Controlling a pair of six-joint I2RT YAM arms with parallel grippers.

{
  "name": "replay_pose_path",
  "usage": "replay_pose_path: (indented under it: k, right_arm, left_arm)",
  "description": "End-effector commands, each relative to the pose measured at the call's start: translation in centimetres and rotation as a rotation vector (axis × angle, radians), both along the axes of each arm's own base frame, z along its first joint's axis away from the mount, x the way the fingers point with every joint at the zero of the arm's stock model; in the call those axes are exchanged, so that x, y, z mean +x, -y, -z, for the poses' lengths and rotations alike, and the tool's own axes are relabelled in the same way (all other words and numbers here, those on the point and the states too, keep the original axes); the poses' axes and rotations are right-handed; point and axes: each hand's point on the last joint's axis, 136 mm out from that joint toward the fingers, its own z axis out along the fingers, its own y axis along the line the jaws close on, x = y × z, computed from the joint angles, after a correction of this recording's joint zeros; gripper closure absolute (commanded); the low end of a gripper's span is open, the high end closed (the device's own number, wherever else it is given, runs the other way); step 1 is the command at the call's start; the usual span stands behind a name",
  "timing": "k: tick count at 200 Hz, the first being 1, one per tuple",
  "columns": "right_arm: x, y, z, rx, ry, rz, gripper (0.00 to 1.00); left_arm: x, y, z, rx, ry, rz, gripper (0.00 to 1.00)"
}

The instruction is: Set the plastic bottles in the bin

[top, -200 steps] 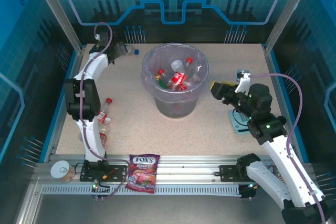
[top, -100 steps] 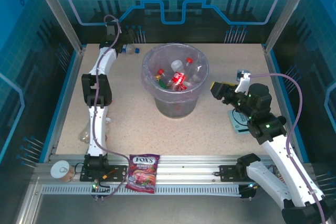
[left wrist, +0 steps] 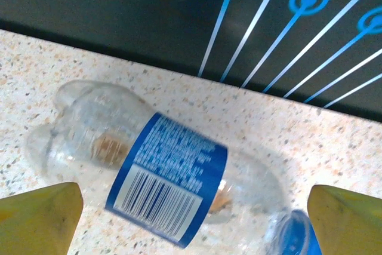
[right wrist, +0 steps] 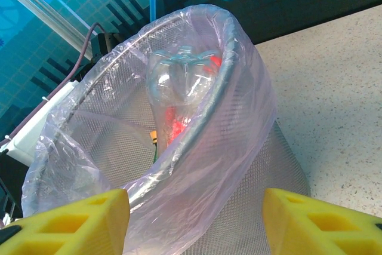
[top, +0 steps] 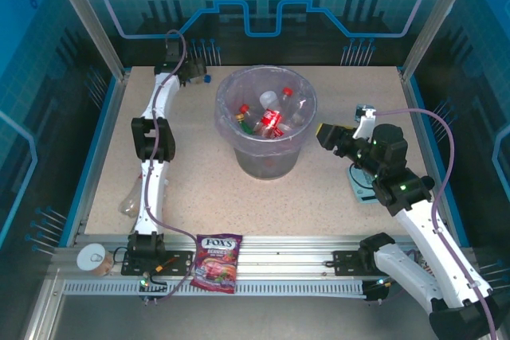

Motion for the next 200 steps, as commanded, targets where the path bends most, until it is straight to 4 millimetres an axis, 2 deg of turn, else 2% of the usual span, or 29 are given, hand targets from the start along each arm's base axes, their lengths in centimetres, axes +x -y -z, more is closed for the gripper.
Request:
replay_pose_path:
  k: [1,43,75,92,117,131,142,179,200]
  right_arm:
    - [-0.1,-0.5,-2.2,0.028,0.057,-0.011,0.38]
    - [-0.7,-0.4,-2.5,0.026,0.070,-0.013,0.38]
    - [-1.3,0.0,-2.8,0.020,0.083,-0.005,0.38]
    - [-1.7,0.3,-3.0,0.015,0.089,0.001,0.38]
    - [-2.2,0.8,-3.2,0.005,0.100,0.016,0.38]
    - [-2.2,0.8,-3.1,0.000,0.097,0.018,0.38]
    - [-2.0,0.8,-3.1,-0.001,0.096,0.019,0.38]
    - [-1.8,0.5,-3.1,0.013,0.094,0.006,0.38]
    - [-1.7,0.5,-2.8,0.009,0.085,0.009,0.38]
  left_arm:
    - [-1.8,-0.4,1.1,0.056,-0.097,0.015,0.03]
    - [-3.8,-1.3,2.0,0.063,-0.176,-0.018,0.03]
    - [-5.8,-1.8,1.9,0.059,-0.230,-0.052,0.02]
    - [-7.3,-2.2,0.9,0.068,-0.243,-0.080,0.02]
    - [-8.5,-2.8,-2.2,0.046,-0.111,-0.148,0.05]
    - [-8.5,-3.7,-3.6,0.024,-0.051,-0.223,0.05]
    - [-8.3,-4.6,-4.0,-0.015,-0.029,-0.300,0.03]
    - [-6.4,-7.7,-2.0,-0.182,-0.016,-0.533,0.01]
    - [-4.6,-9.3,-1.6,-0.251,0.047,-0.644,0.01]
